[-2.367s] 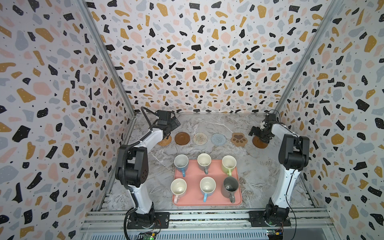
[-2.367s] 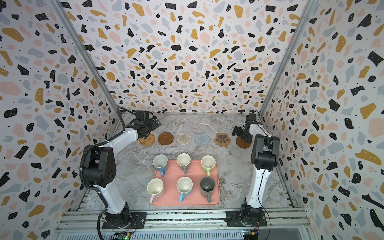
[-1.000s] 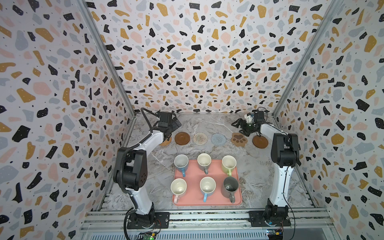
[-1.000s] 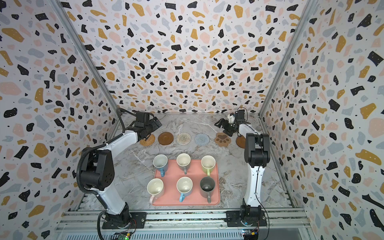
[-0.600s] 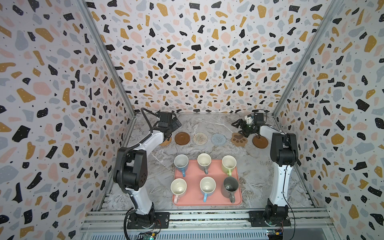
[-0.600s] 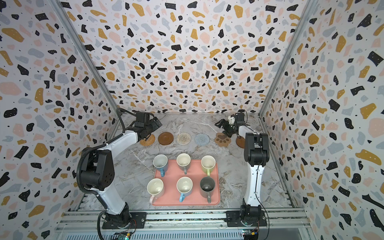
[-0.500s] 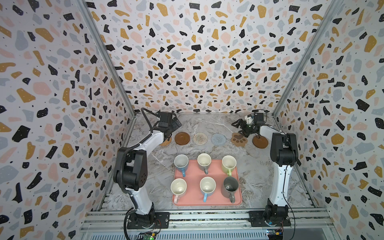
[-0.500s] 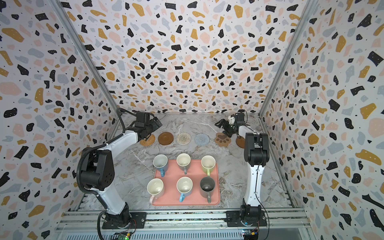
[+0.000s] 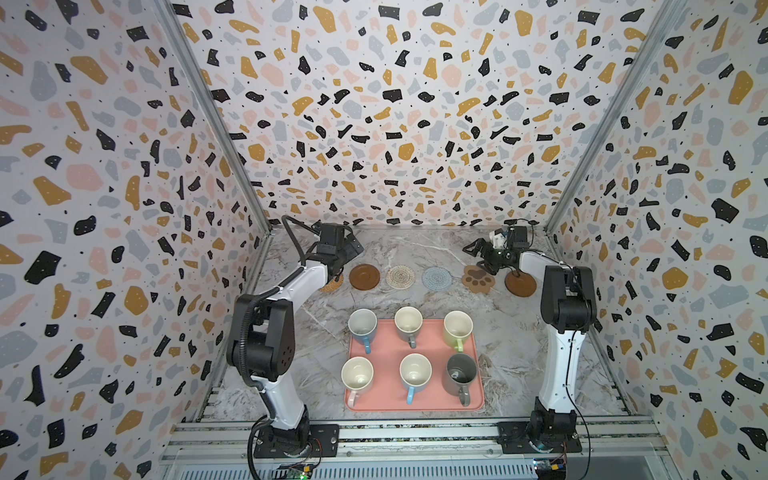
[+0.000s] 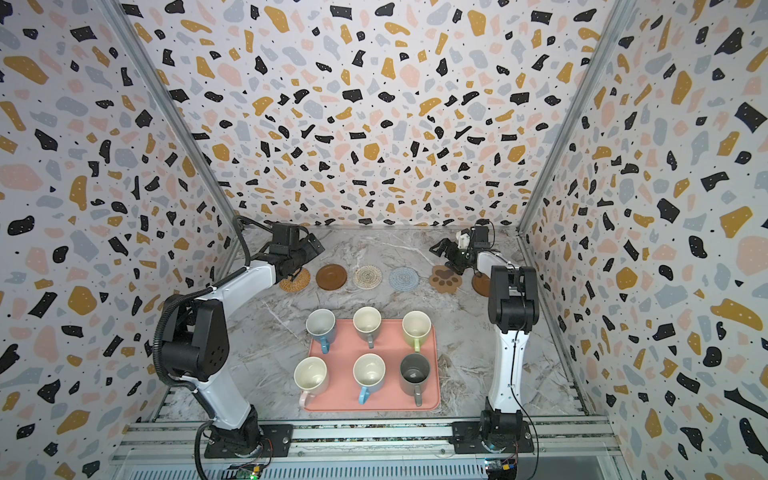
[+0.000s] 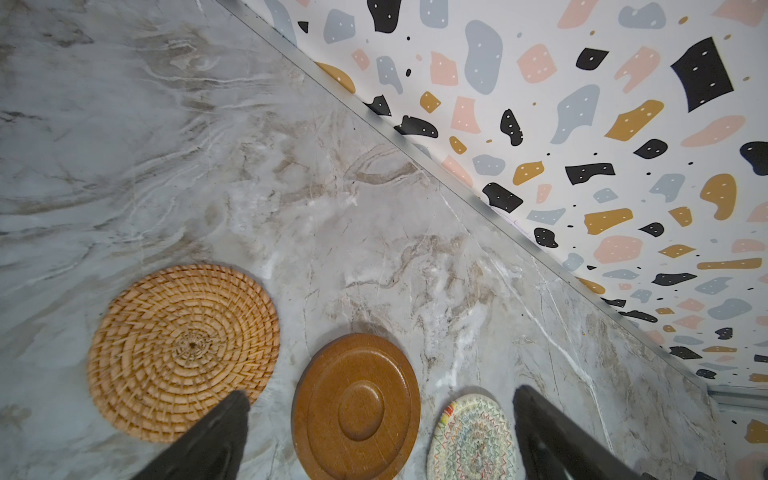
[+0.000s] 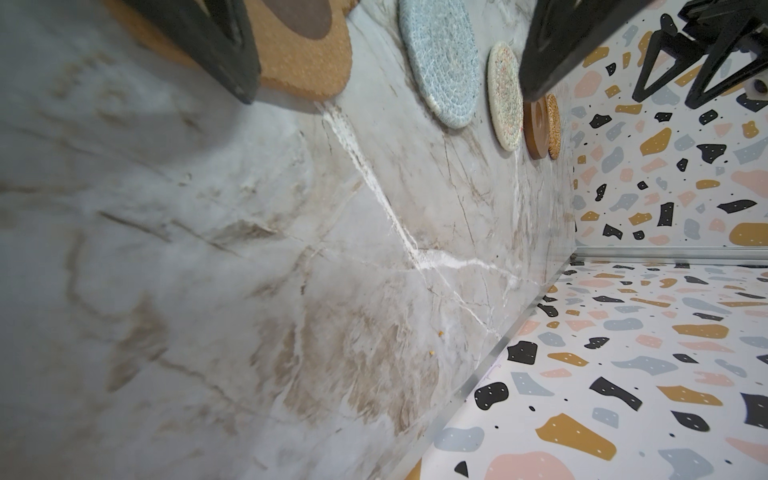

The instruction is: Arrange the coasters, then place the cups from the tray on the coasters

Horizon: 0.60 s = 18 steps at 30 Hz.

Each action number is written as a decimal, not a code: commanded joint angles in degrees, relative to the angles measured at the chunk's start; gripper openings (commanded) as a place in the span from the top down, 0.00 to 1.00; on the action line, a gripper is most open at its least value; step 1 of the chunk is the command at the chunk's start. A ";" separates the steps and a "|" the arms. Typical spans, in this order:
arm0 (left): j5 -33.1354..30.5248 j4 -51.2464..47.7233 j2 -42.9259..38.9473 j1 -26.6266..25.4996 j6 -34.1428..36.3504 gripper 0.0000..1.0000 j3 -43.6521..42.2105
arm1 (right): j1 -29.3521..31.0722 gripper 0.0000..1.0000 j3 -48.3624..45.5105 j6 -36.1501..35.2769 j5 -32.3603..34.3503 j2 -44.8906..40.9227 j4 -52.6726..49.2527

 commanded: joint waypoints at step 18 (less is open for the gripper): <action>-0.22 1.78 -1.36 -0.40 -0.24 0.00 -1.74 | 0.69 0.01 -2.34 -0.10 0.80 -3.77 -4.43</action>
